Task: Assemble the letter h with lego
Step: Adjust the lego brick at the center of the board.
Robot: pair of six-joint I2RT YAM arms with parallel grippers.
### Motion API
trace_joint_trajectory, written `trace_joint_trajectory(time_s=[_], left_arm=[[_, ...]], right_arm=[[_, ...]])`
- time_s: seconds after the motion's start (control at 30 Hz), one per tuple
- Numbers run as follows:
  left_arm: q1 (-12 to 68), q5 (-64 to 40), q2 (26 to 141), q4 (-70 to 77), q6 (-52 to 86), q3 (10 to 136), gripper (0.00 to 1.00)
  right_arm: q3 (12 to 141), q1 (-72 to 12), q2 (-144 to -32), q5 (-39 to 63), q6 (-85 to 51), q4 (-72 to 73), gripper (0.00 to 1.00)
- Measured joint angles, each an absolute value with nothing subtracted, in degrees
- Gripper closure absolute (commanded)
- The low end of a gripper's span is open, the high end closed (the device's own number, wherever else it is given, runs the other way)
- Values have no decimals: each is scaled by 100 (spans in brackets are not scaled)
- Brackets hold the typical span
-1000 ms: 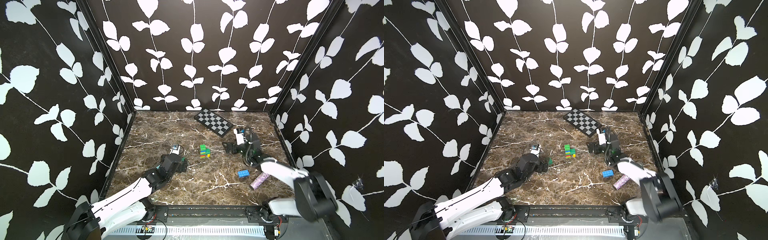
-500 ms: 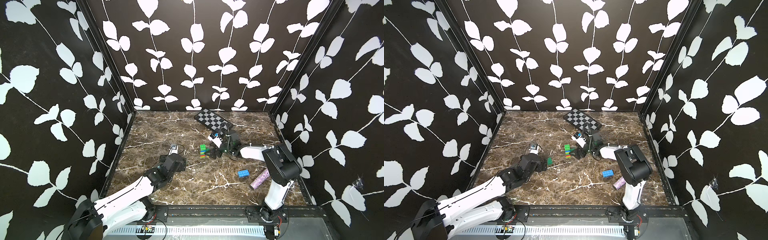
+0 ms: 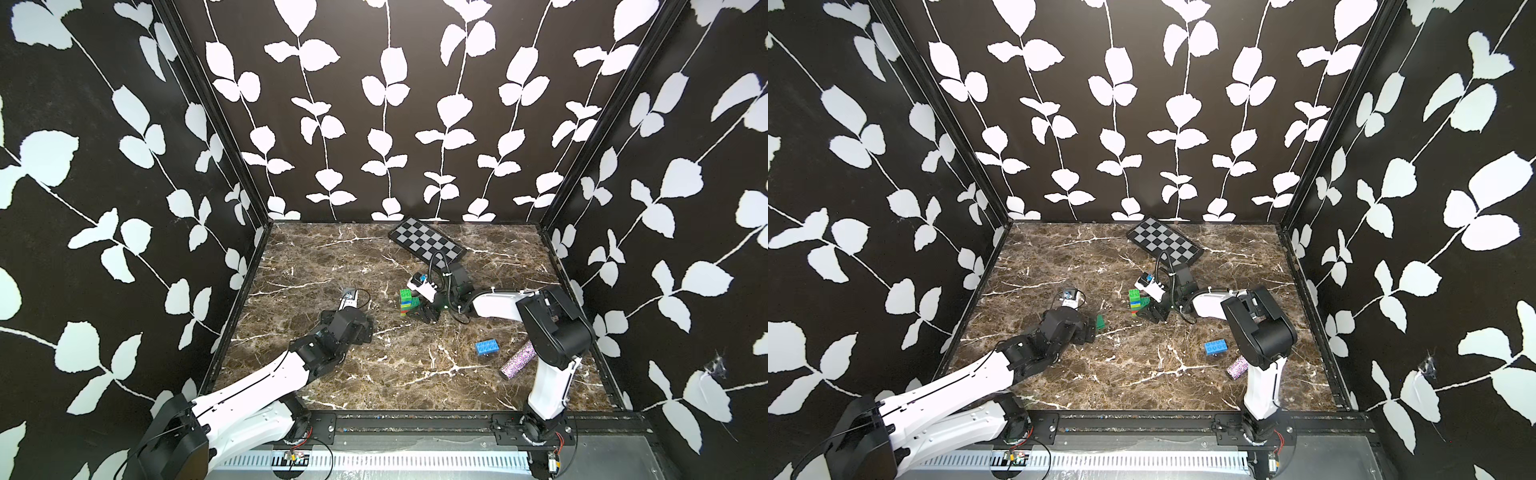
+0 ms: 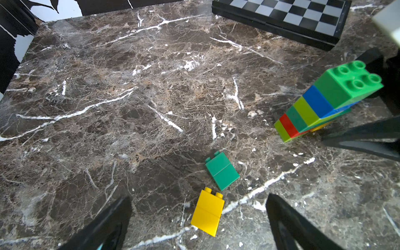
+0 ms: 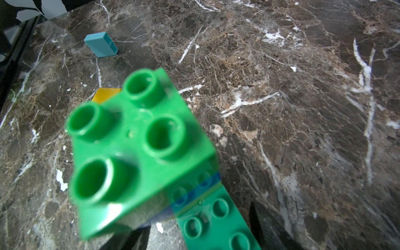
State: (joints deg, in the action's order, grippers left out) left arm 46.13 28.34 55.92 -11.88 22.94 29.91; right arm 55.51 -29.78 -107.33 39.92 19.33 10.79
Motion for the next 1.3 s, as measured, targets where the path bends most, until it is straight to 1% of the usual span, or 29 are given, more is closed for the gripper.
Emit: trace_joint_trajectory(time_s=[0.13,0.37,0.63,1.0,1.2,1.3], left_arm=[[4613,2836,5592,-1188,2294,2993,1],[4613,2840,5601,-1190,2294,2995,1],[4613,2849,5629,-1194,2298,2998,1],[4613,2858,5594,-1203,2311,2998,1],[4613,2882,5586,-1219,2342,2998,1],[4613,2923,5568,-1245,2370,2998,1]], right_arm=[[5736,-2998,-10733,3948,1920,950,45],[5848,-3002,-10757,3916,1833,827,55],[5889,-3002,-10772,3918,1706,781,64],[5900,-3002,-10772,3920,1203,888,70],[6335,-2995,-10938,3979,539,786,74],[6683,-2989,-11144,4141,-27,781,72]])
